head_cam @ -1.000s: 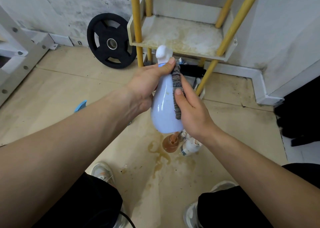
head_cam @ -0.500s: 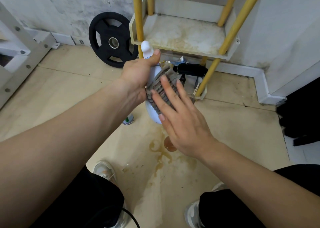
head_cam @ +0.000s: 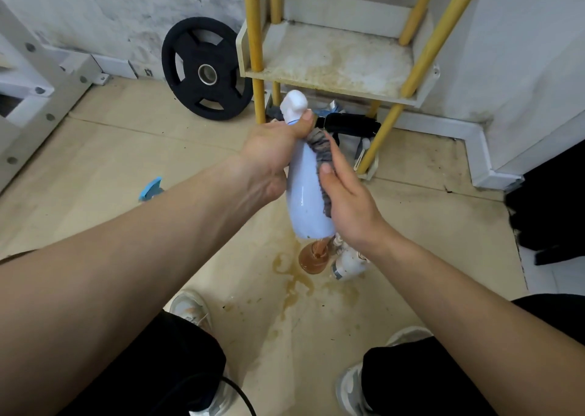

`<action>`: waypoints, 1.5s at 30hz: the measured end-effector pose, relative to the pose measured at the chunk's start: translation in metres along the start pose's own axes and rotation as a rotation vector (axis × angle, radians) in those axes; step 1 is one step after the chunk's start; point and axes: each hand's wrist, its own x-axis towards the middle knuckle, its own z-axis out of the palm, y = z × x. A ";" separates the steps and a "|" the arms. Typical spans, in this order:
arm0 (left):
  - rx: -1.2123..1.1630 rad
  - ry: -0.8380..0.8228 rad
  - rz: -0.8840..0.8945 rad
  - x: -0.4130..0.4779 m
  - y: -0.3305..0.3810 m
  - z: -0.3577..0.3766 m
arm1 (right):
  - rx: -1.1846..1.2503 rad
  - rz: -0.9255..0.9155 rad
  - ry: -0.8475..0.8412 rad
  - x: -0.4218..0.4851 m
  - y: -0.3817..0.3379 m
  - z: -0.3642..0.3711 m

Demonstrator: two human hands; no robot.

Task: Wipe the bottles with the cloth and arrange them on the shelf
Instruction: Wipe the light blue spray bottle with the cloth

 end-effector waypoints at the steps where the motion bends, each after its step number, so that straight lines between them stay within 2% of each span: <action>1: 0.039 -0.006 0.005 0.000 0.000 0.001 | 0.062 0.036 0.026 0.002 0.001 -0.001; 7: 0.198 -0.134 0.099 -0.003 -0.004 -0.003 | 0.372 0.272 0.146 0.007 -0.013 -0.021; 11: 0.213 -0.160 0.186 -0.007 -0.008 -0.003 | 0.509 0.339 0.184 0.007 -0.020 -0.026; 14: 0.183 -0.138 0.220 -0.008 -0.009 -0.003 | 0.595 0.359 0.141 0.006 -0.025 -0.029; 18: 0.152 -0.151 0.212 -0.009 -0.012 -0.002 | 0.695 0.374 0.094 0.004 -0.028 -0.028; 22: 0.166 -0.266 0.091 -0.012 -0.015 0.000 | 0.746 0.356 0.076 0.004 -0.027 -0.029; 25: 0.195 -0.319 0.080 -0.013 -0.016 0.000 | 0.720 0.331 0.091 0.003 -0.028 -0.028; 31: 0.130 -0.317 0.151 -0.012 -0.009 0.001 | 0.655 0.247 0.096 0.008 -0.029 -0.026; 36: 0.152 -0.246 0.185 -0.012 -0.005 0.001 | 0.598 0.199 0.064 0.008 -0.034 -0.022; 40: 0.102 -0.093 0.208 -0.009 -0.005 0.003 | 0.441 0.126 0.045 0.003 -0.037 -0.018; 45: 0.033 0.042 0.220 -0.004 0.001 -0.001 | 0.055 -0.083 -0.015 -0.009 -0.033 -0.012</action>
